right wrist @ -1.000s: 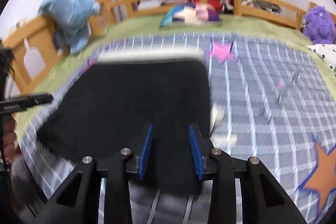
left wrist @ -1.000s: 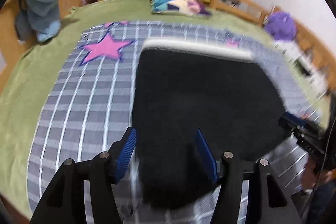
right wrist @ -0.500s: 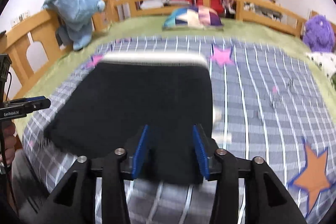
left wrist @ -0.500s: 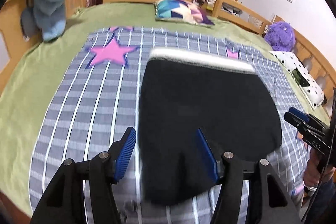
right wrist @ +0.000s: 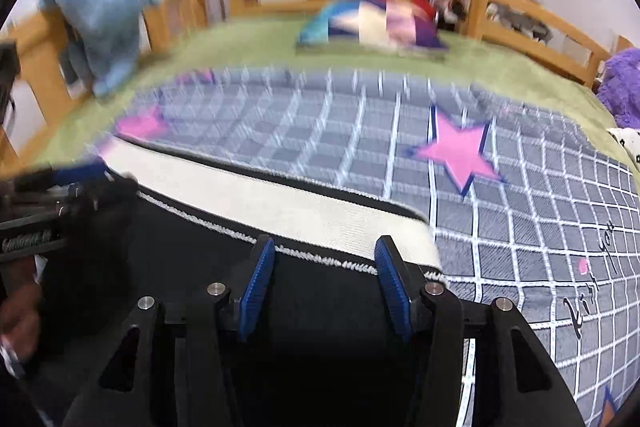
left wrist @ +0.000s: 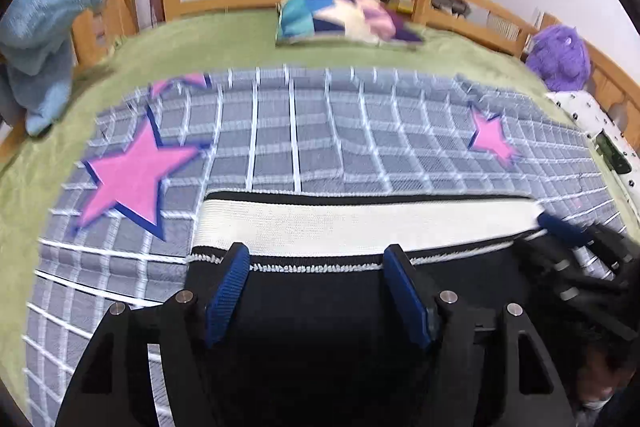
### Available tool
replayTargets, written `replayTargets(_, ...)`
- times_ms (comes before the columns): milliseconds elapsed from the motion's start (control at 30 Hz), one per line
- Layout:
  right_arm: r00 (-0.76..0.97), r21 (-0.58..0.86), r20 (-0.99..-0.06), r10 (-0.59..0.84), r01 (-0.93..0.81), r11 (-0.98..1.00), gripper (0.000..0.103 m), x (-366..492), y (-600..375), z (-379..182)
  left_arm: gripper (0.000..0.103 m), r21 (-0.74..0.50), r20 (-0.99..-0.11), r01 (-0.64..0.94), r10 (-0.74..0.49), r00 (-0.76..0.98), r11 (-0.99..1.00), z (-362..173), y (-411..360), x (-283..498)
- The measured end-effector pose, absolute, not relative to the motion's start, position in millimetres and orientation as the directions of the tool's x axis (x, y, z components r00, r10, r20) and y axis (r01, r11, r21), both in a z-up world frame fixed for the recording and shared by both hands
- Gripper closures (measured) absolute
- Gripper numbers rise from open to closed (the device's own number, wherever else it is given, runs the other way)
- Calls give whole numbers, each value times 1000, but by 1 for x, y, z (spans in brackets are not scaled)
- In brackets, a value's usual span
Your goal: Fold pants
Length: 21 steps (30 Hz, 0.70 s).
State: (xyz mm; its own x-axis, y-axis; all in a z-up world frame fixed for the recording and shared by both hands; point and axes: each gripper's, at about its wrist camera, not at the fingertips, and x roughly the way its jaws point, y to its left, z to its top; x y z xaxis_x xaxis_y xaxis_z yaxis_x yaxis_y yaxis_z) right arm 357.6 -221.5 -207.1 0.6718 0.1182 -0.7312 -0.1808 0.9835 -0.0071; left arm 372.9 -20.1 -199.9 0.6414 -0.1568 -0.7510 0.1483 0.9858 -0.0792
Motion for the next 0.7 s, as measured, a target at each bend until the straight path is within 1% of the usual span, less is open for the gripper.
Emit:
replayTargets(67, 665, 79, -725, 180, -179, 981, 51, 363, -234, -208, 35, -106, -729, 159, -185, 659, 982, -198, -16, 367)
replayTargets(133, 654, 116, -731, 196, -164, 980, 51, 366, -242, -210, 36, -113, -738, 164, -193, 647, 980, -195, -12, 363)
replayTargets(167, 660, 105, -728, 186, -162, 981, 51, 363, -242, -209, 36, -87, -755, 155, -167, 634, 984, -195, -10, 360)
replayTargets(233, 677, 23, -725, 126, -159, 987, 51, 352, -235, -206, 34, 28, -780, 123, -56, 623, 992, -194, -6, 344)
replayTargets(267, 687, -14, -720, 97, -155, 988, 48, 342, -232, -205, 34, 60, -806, 120, -23, 592, 991, -197, -1, 334)
replayTargets(300, 694, -41, -716, 73, -146, 988, 48, 329, -232, -205, 34, 34, -826, 134, -47, 562, 990, -201, 7, 325)
replayTargets(400, 687, -5, -722, 81, -123, 992, 48, 291, -242, -206, 32, -86, -856, 114, -132, 501, 990, -214, 37, 283)
replayTargets(467, 691, 26, -717, 91, -104, 994, 48, 264, -250, -209, 32, -147, -831, 82, -168, 530, 986, -212, 56, 254)
replayTargets(600, 710, 48, -699, 86, -74, 996, 48, 210, -254, -212, 32, -211, -819, 42, -201, 537, 977, -212, 68, 196)
replayTargets(700, 698, 65, -711, 86, -57, 996, 48, 178, -253, -214, 32, -231, -820, 75, -235, 522, 970, -215, 55, 165)
